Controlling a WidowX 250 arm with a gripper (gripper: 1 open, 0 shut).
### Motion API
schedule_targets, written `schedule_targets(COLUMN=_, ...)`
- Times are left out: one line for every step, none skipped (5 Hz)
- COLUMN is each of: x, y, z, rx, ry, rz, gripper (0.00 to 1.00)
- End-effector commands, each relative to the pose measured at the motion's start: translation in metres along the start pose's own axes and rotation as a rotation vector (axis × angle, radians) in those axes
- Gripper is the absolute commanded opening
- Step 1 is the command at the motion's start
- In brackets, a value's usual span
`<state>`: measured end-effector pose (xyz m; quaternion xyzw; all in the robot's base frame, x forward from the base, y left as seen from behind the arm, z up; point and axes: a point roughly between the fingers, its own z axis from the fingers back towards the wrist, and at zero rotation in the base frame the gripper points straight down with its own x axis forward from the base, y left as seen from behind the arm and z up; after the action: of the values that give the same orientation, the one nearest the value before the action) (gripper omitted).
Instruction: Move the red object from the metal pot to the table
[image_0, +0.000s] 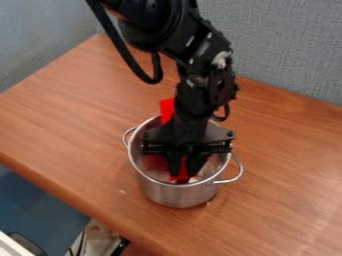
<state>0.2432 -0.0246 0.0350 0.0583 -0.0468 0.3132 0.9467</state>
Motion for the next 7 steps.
schedule_targets(x=-0.002, y=0.000, z=0.000, rx=0.008, ry=-0.003, rz=-0.019, gripper=1.00)
schedule_targets(x=-0.005, y=0.000, z=-0.001, rx=0.008, ry=0.001, rz=-0.018, gripper=1.00)
schedule_targets(x=-0.008, y=0.001, z=0.000, rx=0.008, ry=0.007, rz=-0.019, gripper=1.00)
schedule_targets(x=-0.011, y=0.002, z=0.002, rx=0.008, ry=0.012, rz=-0.020, gripper=1.00)
schedule_targets(x=-0.013, y=0.004, z=0.003, rx=0.010, ry=0.016, rz=-0.015, gripper=1.00)
schedule_targets(x=-0.016, y=0.005, z=0.006, rx=0.009, ry=0.021, rz=-0.016, gripper=1.00)
schedule_targets(x=-0.018, y=0.004, z=0.008, rx=0.008, ry=0.026, rz=-0.020, gripper=1.00)
